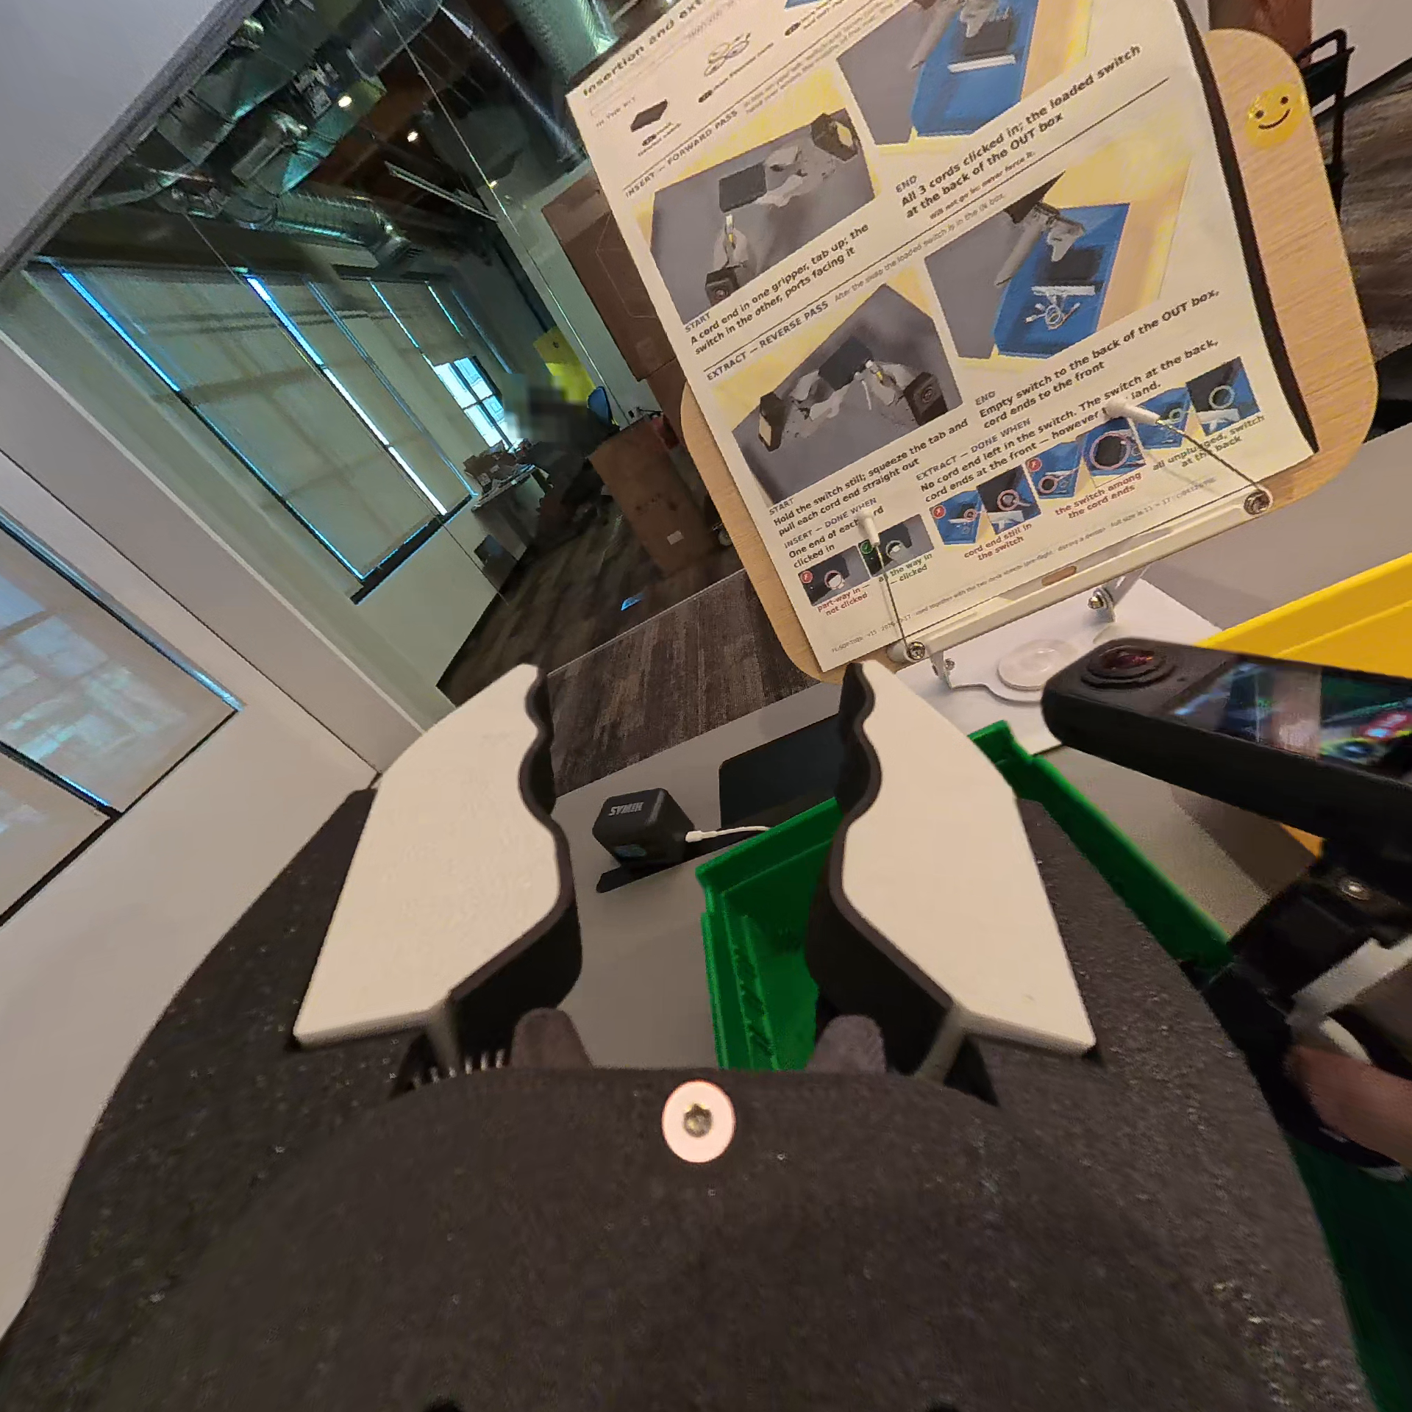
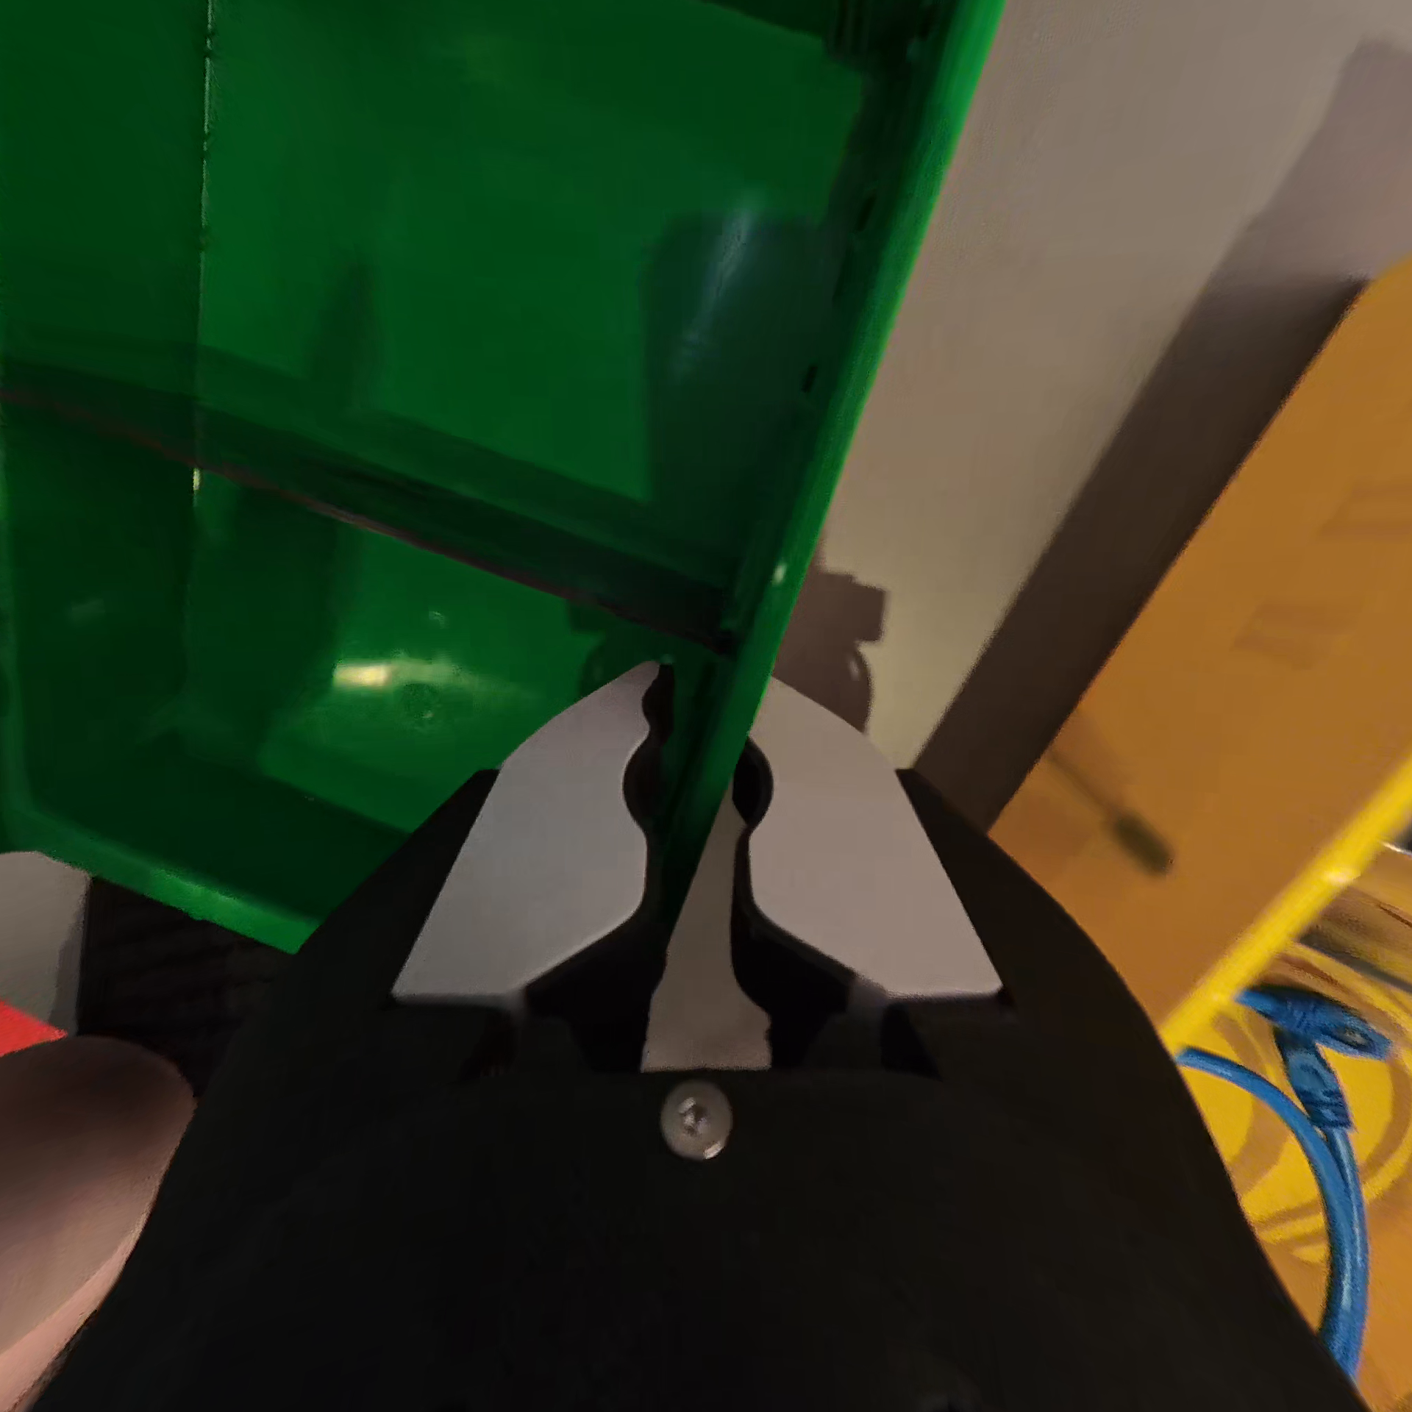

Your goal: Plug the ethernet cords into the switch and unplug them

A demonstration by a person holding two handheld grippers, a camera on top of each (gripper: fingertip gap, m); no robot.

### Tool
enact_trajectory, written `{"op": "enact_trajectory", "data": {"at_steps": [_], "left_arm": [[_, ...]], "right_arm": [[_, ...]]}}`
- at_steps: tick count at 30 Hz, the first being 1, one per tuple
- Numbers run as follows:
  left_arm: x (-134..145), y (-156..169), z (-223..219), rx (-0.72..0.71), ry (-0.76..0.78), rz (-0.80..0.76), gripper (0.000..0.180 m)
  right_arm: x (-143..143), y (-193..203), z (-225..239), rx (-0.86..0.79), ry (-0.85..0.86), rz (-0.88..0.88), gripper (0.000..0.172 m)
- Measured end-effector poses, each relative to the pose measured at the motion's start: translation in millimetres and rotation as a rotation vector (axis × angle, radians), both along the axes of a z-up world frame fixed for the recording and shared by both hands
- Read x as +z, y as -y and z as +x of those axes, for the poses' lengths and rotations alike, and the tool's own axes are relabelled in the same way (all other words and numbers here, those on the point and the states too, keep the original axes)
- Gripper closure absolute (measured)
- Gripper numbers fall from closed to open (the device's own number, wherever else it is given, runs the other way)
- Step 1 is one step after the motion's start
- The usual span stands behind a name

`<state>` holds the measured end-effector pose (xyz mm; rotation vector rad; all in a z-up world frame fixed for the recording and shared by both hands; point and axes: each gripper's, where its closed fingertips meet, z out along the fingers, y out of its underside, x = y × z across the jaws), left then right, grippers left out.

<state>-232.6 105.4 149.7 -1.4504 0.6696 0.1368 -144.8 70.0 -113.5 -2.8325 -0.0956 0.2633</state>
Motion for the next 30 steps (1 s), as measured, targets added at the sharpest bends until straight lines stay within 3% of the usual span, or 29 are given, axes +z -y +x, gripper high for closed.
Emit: {"op": "enact_trajectory", "data": {"at_steps": [2,5,9,12,18,24,30], "left_arm": [[0.8,1.1,0.0,-0.013,0.016,-0.006,0.109],[1.5,2.7,-0.3,-0.026,0.023,-0.010,0.110],[3.5,7.0,2.4,-0.058,0.044,-0.020,0.110],[3.4,15.5,10.8,-0.158,0.126,-0.085,0.110],[17.8,35.3,0.8,-0.164,0.142,-0.069,0.108],[39.3,85.8,4.2,-0.309,0.191,-0.059,0.107],[42.5,96.9,7.5,-0.318,0.183,-0.042,0.105]], "right_arm": [[-10.7,8.4,-8.0,0.008,-0.073,-0.119,0.154],[-12.2,7.4,-1.9,0.039,-0.008,-0.144,0.163],[-7.2,8.0,-5.4,0.026,-0.053,-0.193,0.164],[5.8,7.9,-10.5,0.034,-0.095,-0.217,0.165],[47.3,2.8,-7.1,0.087,-0.070,-0.207,0.166],[87.5,21.5,36.3,0.082,-0.031,-0.262,0.165],[130.0,47.2,123.7,-0.031,-0.048,-0.249,0.165]]}}
